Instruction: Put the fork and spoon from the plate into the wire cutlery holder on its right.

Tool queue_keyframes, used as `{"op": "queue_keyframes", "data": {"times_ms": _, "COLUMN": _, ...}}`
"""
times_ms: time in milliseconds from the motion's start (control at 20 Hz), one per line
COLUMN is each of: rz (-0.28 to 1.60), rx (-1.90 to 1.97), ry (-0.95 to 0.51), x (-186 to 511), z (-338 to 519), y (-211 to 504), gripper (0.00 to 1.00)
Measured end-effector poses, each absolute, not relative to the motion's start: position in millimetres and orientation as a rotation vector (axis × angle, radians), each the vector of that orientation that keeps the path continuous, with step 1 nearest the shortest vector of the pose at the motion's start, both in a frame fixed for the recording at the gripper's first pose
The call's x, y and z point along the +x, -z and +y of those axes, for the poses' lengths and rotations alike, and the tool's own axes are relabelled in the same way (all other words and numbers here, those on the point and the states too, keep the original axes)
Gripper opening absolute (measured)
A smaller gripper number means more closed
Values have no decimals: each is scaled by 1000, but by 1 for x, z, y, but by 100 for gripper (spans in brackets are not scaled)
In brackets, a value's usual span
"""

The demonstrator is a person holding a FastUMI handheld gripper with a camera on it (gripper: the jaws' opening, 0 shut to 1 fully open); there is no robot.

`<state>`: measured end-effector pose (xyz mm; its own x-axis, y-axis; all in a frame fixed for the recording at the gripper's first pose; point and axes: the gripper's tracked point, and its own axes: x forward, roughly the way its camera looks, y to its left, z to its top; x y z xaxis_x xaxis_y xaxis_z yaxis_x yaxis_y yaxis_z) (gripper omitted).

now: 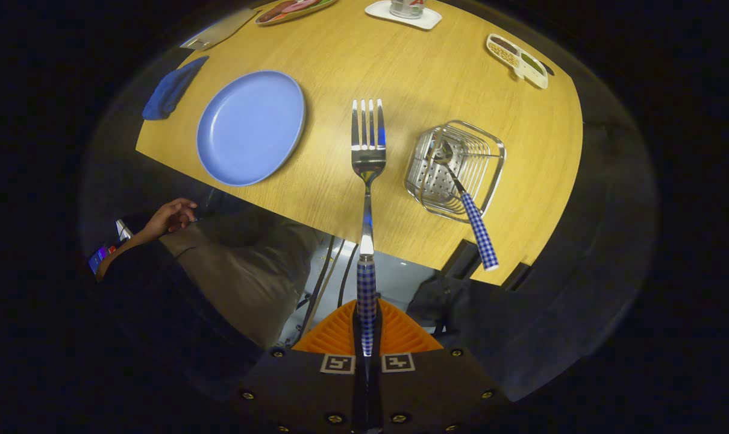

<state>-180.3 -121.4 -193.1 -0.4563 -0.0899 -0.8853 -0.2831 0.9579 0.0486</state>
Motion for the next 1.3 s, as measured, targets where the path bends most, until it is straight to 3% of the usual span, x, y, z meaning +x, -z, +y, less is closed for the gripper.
{"op": "queue_keyframes", "data": {"times_ms": 550, "rz": 2233, "rx": -114, "ry": -139, "x": -185, "z": -156, "y": 185, "gripper": 2}}
{"op": "queue_keyframes", "data": {"times_ms": 1300, "rz": 2431, "rx": -386, "ry": -79, "x": -136, "z": -190, "y": 203, "gripper": 2}}
